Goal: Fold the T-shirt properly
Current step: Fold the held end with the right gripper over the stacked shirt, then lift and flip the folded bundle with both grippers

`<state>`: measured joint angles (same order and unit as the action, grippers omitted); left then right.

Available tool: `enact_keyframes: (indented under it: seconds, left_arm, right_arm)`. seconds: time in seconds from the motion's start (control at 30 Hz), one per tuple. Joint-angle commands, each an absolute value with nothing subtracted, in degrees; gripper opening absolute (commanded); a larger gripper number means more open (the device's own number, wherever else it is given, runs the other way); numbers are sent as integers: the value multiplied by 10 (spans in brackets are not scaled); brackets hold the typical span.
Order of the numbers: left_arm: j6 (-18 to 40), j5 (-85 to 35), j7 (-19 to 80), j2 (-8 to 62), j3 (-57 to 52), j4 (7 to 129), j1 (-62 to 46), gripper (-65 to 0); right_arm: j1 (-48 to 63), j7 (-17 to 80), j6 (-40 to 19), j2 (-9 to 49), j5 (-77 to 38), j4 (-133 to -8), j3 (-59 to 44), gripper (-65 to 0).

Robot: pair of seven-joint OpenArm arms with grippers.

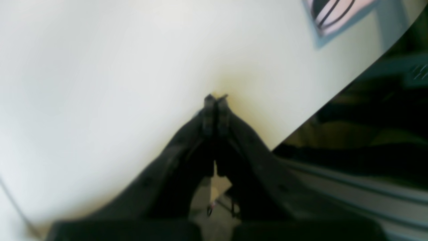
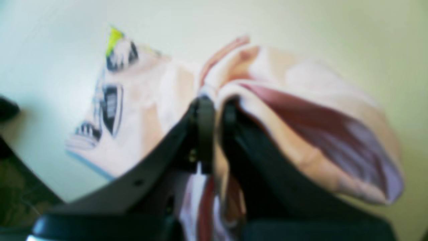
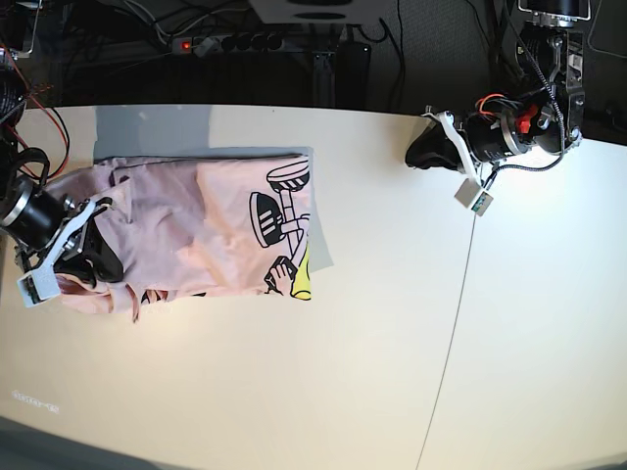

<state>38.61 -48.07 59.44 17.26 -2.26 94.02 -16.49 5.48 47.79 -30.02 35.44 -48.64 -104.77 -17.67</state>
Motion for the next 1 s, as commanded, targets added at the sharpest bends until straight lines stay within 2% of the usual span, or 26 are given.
enact_keyframes:
  seconds: [0.0, 0.17, 0.33, 0.57, 0.8, 0.97]
  left_arm:
    - [400, -467, 598, 174, -21, 940, -165, -650]
    - [400, -433, 562, 170, -6, 937, -160, -650]
    - [400, -385, 535, 170, 51, 936, -145, -650]
    - [377, -368, 508, 161, 137, 898, -108, -650]
    - [377, -337, 508, 104, 143, 872, -102, -650]
    - [377, -338, 508, 94, 143, 873, -102, -650]
  right_arm:
    - [38, 462, -317, 359, -497, -1058, -182, -650]
    - [5, 463, -317, 339, -497, -1058, -156, -650]
    - [-24, 463, -316, 319, -464, -1058, -71, -650]
    - [-44, 455, -306, 237, -400, -1058, 27, -650]
    - [-42, 461, -306, 175, -339, -1057, 99, -650]
    - [-43, 460, -306, 150, -314, -1056, 128, -650]
